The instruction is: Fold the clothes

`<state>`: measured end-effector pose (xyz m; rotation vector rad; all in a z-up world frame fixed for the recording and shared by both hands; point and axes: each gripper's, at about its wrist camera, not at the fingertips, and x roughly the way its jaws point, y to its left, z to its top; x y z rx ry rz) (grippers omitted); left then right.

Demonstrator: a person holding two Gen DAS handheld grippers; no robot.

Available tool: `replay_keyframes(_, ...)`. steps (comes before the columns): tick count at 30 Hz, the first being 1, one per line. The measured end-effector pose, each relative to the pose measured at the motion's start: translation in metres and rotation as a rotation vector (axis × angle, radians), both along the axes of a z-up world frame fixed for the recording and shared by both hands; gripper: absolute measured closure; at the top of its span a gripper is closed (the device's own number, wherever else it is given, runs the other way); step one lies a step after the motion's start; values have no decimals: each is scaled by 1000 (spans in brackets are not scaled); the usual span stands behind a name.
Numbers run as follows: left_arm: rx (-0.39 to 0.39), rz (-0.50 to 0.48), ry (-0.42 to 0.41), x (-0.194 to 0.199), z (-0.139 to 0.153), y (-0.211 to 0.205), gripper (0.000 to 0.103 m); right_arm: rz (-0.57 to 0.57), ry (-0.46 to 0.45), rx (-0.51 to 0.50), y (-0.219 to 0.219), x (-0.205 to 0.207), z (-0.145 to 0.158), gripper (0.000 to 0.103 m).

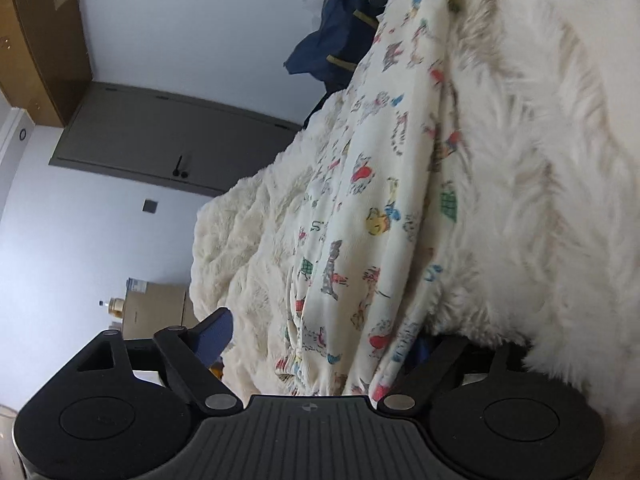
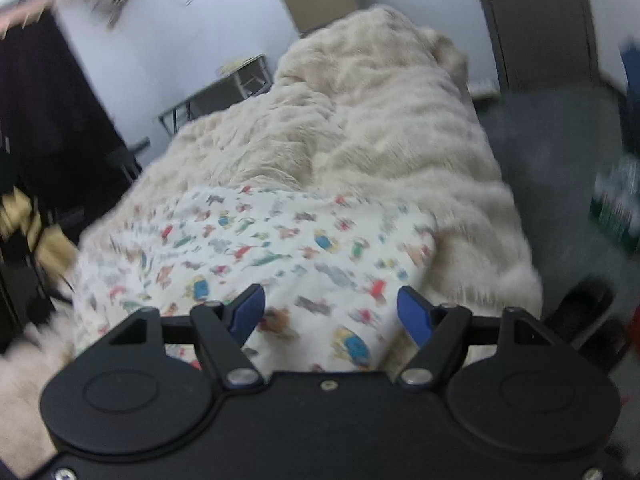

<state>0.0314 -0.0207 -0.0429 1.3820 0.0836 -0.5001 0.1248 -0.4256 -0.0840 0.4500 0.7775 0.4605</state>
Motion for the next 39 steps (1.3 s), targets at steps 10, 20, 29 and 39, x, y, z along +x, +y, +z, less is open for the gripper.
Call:
replay_keyframes(10, -240, 38, 213, 16, 37, 31, 23, -6, 151, 398, -36, 5, -60, 31)
replay_keyframes(20, -82, 5, 125, 8, -10, -16, 72, -66, 133, 618, -37, 5, -89, 69)
replay_keyframes(29, -227, 27, 182, 11, 65, 24, 86, -8, -99, 563, -11, -4, 21, 97)
replay_keyframes(39, -257, 126, 44, 41, 106, 66, 93, 52, -296, 439, 54, 18, 167, 98)
